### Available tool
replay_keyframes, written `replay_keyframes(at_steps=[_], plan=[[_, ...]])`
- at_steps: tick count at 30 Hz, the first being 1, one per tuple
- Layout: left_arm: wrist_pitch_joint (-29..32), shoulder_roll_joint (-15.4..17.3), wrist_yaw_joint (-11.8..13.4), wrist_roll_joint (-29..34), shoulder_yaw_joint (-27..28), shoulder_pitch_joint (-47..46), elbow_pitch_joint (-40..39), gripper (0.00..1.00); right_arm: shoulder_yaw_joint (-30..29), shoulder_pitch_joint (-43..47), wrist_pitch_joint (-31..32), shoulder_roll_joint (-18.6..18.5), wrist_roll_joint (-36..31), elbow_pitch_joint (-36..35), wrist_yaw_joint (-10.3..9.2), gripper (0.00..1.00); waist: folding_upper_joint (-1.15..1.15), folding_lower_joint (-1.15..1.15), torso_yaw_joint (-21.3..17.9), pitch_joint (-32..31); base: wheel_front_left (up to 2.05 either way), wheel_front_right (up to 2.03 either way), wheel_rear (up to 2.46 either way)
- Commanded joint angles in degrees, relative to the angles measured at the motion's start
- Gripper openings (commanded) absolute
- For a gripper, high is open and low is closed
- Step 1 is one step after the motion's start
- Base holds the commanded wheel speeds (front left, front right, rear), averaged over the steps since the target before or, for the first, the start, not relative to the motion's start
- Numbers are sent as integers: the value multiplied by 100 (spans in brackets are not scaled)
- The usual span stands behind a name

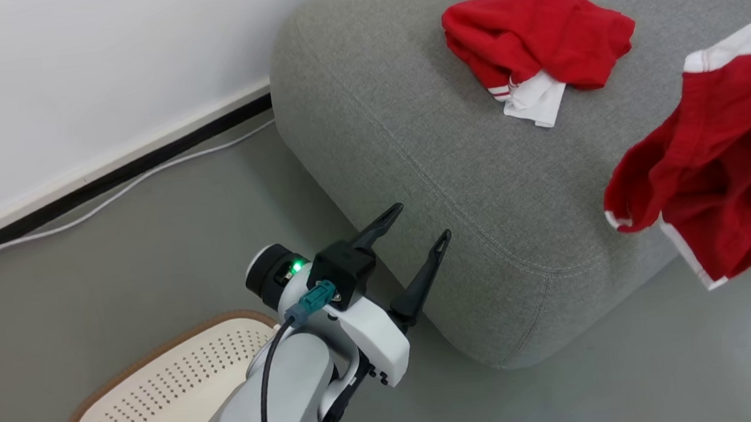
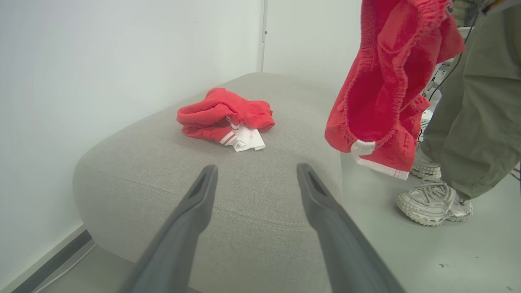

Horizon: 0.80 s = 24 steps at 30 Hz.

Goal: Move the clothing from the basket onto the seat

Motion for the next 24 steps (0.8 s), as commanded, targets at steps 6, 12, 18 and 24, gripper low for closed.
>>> replay_keyframes(at_steps=[6,12,18,24], plan=[[-35,29,-47,377,328,-546,-109,100,-128,-869,-35,-507,-194,120,18,0,0,0,105,648,0,0,0],[-35,29,-88,681,410,-868,-200,100,-310,-1727,-35,-968,-372,670,18,0,0,0,369,1198,0,0,0],[-35,29,-128,849,419,-1109,-296,100,-590,-2621,-35,-1394,-597,1264,18,0,0,0,678,1651,0,0,0],[-35,29,-156,821,332,-1168,-359,100,-872,-3573,-35,-1755,-924,2024,18,0,0,0,1034,1948,0,0,0]])
